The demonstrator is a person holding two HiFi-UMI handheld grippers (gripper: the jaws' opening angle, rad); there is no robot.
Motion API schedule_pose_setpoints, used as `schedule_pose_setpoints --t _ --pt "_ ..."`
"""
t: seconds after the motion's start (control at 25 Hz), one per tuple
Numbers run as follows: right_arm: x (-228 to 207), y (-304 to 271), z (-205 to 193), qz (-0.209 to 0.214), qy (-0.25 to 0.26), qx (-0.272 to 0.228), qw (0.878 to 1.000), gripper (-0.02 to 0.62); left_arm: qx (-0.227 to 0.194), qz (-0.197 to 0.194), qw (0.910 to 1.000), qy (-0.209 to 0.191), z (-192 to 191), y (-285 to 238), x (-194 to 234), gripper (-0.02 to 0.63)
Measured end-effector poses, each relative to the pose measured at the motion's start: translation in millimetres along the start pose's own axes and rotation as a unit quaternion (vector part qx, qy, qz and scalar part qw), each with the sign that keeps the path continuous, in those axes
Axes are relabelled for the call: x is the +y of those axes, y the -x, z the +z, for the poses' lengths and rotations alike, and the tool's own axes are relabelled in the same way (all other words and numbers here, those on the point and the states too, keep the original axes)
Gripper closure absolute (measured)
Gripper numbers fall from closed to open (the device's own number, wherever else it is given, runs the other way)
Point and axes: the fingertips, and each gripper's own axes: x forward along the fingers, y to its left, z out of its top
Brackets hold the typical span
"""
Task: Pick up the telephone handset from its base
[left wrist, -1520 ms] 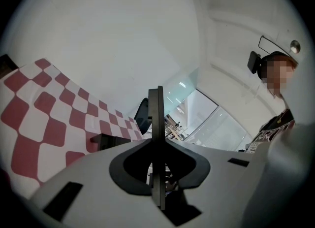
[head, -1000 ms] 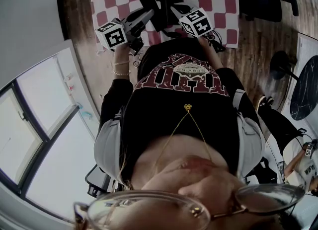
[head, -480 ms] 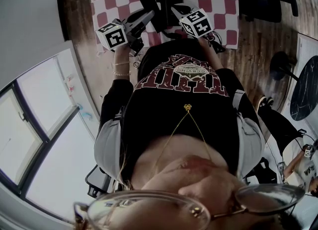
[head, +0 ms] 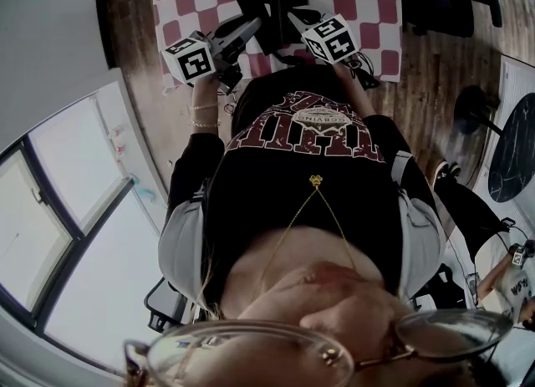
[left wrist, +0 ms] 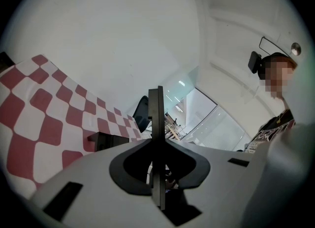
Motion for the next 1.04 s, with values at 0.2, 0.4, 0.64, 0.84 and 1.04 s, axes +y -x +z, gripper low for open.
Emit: schedule_pose_setpoints --t 0.2,0.4,0.64,0.84,1.04 --pt "1.3 -0.9 -0.9 0.001 0.003 0.003 1.000 0.576 0.002 -0.002 1.0000 0.000 -0.3 -0.8 -0.9 0.526" --pt "1.9 -1.8 -0.5 0.002 0.003 0.005 1.000 0.576 0.004 -0.004 1.0000 0.001 -0.3 -2.0 -1.1 0.526" --pt "0.5 -1.5 0.2 0.003 0.000 0.004 1.000 0.576 0.009 -0.005 0.9999 0.003 -2.3 -3.3 -0.4 0.526" --pt "-0.5 -1.4 1.3 0.002 -0.004 0.002 1.000 0.576 0.011 -0.005 0.9999 0.004 -2.4 -3.1 1.4 0.526" --pt "0.7 -2.4 0.9 0.003 -0.004 0.004 1.000 0.576 0.013 -0.003 0.9999 0.008 -3.2 -2.7 3.7 0.526"
